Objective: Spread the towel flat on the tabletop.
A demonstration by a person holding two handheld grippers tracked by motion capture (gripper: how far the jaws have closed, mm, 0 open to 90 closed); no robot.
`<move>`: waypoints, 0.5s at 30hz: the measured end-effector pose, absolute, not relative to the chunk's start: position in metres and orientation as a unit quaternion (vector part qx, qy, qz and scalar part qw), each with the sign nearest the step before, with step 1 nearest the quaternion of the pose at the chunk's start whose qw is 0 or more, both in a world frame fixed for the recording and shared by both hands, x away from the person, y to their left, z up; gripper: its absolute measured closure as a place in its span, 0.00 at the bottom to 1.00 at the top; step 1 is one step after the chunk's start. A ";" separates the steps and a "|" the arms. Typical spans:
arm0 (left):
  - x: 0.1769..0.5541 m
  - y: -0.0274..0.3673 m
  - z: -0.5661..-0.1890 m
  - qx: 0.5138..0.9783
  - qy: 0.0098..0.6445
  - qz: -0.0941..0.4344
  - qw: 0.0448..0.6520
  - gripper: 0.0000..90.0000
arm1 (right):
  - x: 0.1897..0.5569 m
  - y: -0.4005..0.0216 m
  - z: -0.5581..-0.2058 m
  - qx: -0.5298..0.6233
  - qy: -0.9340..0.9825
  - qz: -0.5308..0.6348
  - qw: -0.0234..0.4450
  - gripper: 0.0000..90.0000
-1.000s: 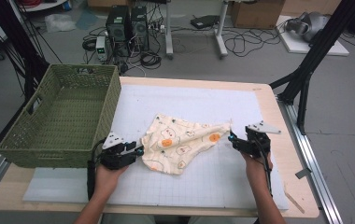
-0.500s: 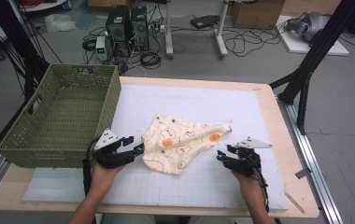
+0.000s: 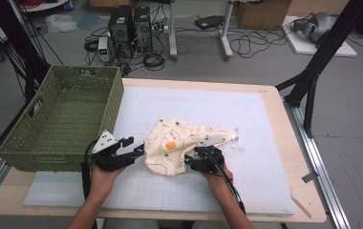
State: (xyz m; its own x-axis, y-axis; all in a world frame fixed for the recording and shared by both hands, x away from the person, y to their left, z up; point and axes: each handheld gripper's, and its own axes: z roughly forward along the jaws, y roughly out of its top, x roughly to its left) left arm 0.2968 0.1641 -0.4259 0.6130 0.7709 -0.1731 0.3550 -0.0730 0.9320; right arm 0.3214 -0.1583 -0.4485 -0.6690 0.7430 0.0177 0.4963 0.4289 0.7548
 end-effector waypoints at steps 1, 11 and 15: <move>0.297 0.164 -0.425 0.709 0.396 0.188 0.553 0.50 | 0.324 -0.154 -0.449 0.372 0.830 0.382 0.164 0.54; 0.297 0.161 -0.428 0.710 0.397 0.182 0.552 0.50 | 0.320 -0.171 -0.436 0.334 0.863 0.348 0.153 0.94; 0.297 0.161 -0.428 0.711 0.397 0.183 0.551 0.50 | 0.314 -0.207 -0.419 0.333 0.865 0.342 0.153 0.93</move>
